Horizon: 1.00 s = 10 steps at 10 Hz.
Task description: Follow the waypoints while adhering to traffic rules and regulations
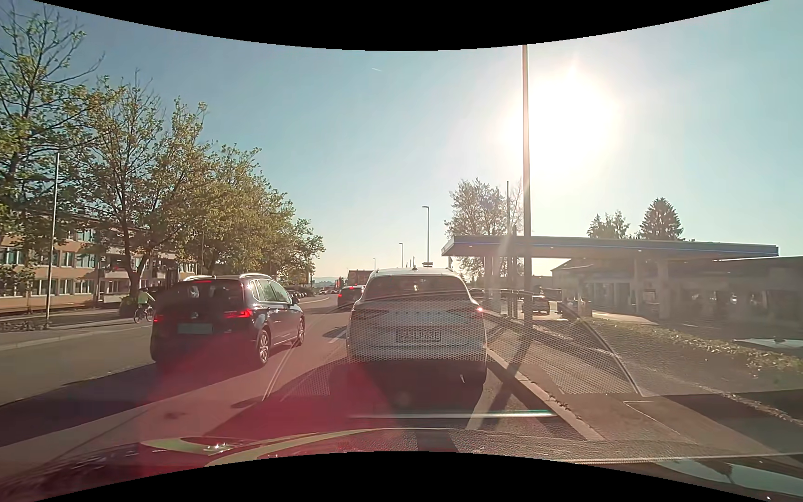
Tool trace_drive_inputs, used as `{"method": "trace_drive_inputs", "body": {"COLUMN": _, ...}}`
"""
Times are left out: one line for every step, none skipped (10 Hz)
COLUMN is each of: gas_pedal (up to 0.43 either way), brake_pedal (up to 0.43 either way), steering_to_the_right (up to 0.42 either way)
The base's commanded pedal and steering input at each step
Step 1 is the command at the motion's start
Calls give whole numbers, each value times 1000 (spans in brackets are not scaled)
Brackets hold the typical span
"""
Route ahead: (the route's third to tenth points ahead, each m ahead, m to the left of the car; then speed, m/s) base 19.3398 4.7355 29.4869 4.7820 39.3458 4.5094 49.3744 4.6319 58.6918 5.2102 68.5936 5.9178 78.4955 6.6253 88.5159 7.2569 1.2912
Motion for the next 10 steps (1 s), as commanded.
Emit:
{"method": "trace_drive_inputs", "body": {"gas_pedal": 0, "brake_pedal": 61, "steering_to_the_right": -4}}
{"method": "trace_drive_inputs", "body": {"gas_pedal": 0, "brake_pedal": 30, "steering_to_the_right": -1}}
{"method": "trace_drive_inputs", "body": {"gas_pedal": 0, "brake_pedal": 30, "steering_to_the_right": -2}}
{"method": "trace_drive_inputs", "body": {"gas_pedal": 0, "brake_pedal": 30, "steering_to_the_right": -3}}
{"method": "trace_drive_inputs", "body": {"gas_pedal": 0, "brake_pedal": 24, "steering_to_the_right": -4}}
{"method": "trace_drive_inputs", "body": {"gas_pedal": 0, "brake_pedal": 30, "steering_to_the_right": -4}}
{"method": "trace_drive_inputs", "body": {"gas_pedal": 0, "brake_pedal": 37, "steering_to_the_right": -4}}
{"method": "trace_drive_inputs", "body": {"gas_pedal": 0, "brake_pedal": 37, "steering_to_the_right": -4}}
{"method": "trace_drive_inputs", "body": {"gas_pedal": 0, "brake_pedal": 43, "steering_to_the_right": -4}}
{"method": "trace_drive_inputs", "body": {"gas_pedal": 0, "brake_pedal": 55, "steering_to_the_right": -4}}
